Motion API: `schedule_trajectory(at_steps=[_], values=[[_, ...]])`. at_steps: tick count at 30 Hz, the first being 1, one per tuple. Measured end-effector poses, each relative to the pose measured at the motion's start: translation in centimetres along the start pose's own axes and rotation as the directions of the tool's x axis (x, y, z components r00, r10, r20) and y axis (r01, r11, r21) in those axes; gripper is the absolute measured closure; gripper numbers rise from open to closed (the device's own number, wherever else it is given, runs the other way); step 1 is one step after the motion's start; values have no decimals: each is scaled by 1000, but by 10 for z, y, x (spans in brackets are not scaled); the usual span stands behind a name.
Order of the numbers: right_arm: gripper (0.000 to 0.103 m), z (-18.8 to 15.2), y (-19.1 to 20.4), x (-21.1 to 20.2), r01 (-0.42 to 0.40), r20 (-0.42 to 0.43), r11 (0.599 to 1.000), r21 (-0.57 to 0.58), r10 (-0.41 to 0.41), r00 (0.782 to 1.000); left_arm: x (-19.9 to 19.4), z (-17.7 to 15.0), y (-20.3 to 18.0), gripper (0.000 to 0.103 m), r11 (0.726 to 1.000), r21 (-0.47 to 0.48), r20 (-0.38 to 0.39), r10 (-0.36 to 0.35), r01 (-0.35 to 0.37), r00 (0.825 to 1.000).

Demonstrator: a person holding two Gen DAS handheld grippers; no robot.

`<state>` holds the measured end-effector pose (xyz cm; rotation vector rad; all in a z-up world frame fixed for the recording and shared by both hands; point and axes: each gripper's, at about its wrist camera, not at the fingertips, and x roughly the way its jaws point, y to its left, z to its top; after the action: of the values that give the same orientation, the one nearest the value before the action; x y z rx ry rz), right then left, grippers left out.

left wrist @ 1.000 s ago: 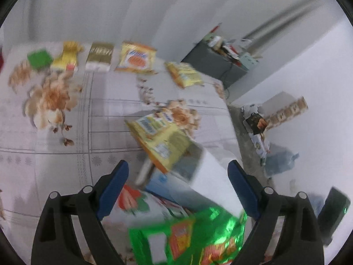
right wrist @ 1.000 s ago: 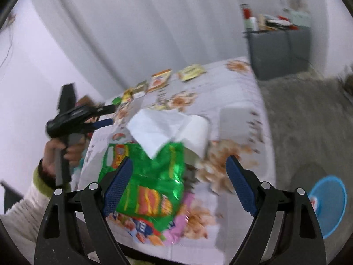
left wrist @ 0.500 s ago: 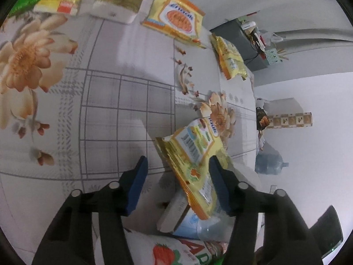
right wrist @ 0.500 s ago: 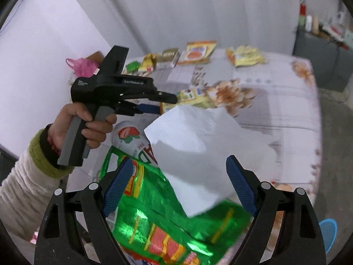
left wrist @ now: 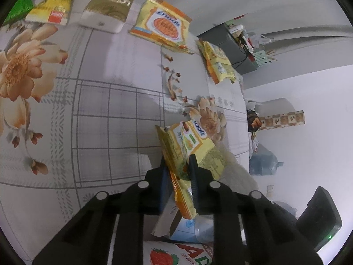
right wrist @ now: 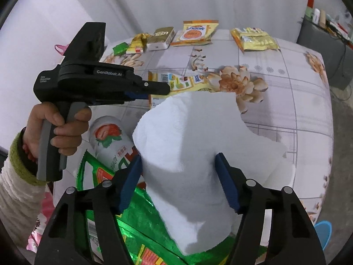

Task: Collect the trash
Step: 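Grasp the yellow snack wrapper with the left gripper while the right grasps the white tissue, then carry wrapper and tissue to the blue wastebasket and open both grippers over it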

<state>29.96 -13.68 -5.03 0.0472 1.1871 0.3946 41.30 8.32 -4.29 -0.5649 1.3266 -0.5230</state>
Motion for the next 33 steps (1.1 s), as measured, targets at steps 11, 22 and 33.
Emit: schedule_trajectory(at_steps=[11,22,33], values=[[58,-3,-2,-13,-49,36,998,42,47,998,-13,-4,-8,89,999,32,54,-25,24,998],[101,-2,-16,-31,-112,105,987,119,100,989,-41,-8,-19,90,994,106,165,-43,26,985],[102,-7,-23,-85,-146,262,979,144,104,959,-88,-29,-52,90,971,237,308,-103,28,946]])
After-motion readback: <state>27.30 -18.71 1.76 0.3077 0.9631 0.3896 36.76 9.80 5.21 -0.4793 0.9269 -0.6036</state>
